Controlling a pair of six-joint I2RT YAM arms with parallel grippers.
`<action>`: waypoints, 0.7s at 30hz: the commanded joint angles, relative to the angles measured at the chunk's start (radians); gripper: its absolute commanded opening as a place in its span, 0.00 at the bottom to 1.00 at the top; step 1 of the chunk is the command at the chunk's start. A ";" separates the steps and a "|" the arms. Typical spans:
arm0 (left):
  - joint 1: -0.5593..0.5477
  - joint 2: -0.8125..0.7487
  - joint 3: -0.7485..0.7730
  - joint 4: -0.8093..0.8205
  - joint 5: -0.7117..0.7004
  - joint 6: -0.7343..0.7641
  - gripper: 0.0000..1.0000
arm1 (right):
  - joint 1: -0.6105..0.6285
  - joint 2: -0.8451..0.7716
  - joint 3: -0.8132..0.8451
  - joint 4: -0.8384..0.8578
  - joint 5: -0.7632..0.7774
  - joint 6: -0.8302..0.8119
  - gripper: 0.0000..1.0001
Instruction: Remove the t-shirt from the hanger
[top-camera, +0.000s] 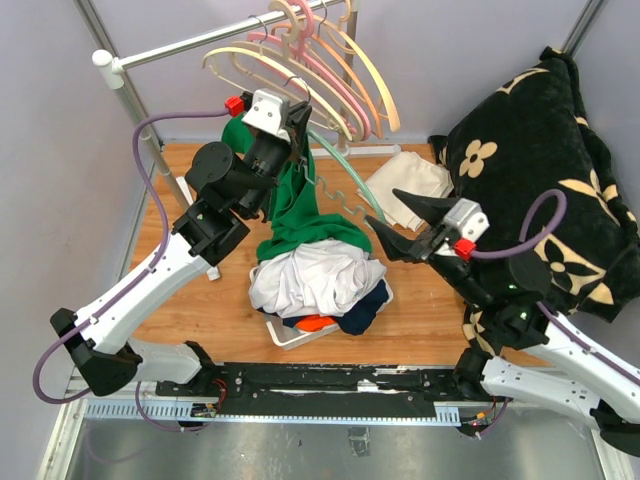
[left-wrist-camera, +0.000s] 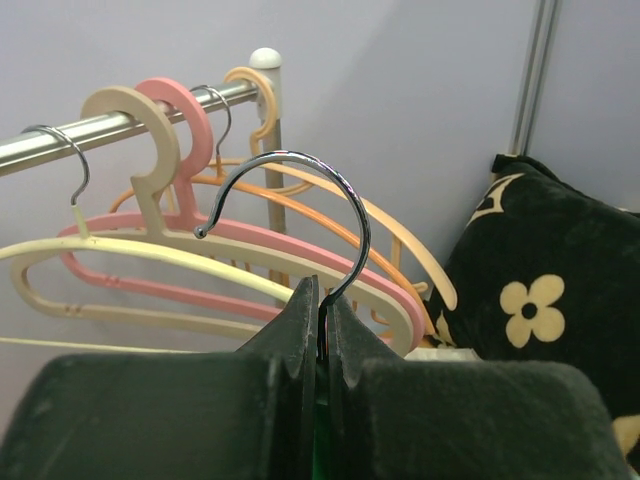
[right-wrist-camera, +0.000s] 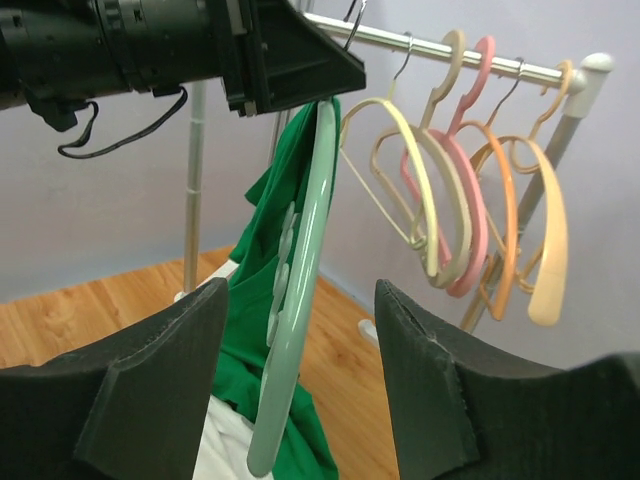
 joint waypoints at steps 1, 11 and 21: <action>-0.018 -0.040 0.000 0.087 -0.010 -0.001 0.01 | -0.023 0.047 0.031 0.048 -0.020 0.050 0.61; -0.041 -0.048 -0.023 0.107 -0.017 -0.003 0.00 | -0.024 0.122 0.051 0.073 0.064 0.100 0.52; -0.073 -0.048 -0.030 0.123 -0.022 -0.002 0.00 | -0.023 0.152 0.047 0.097 0.124 0.103 0.42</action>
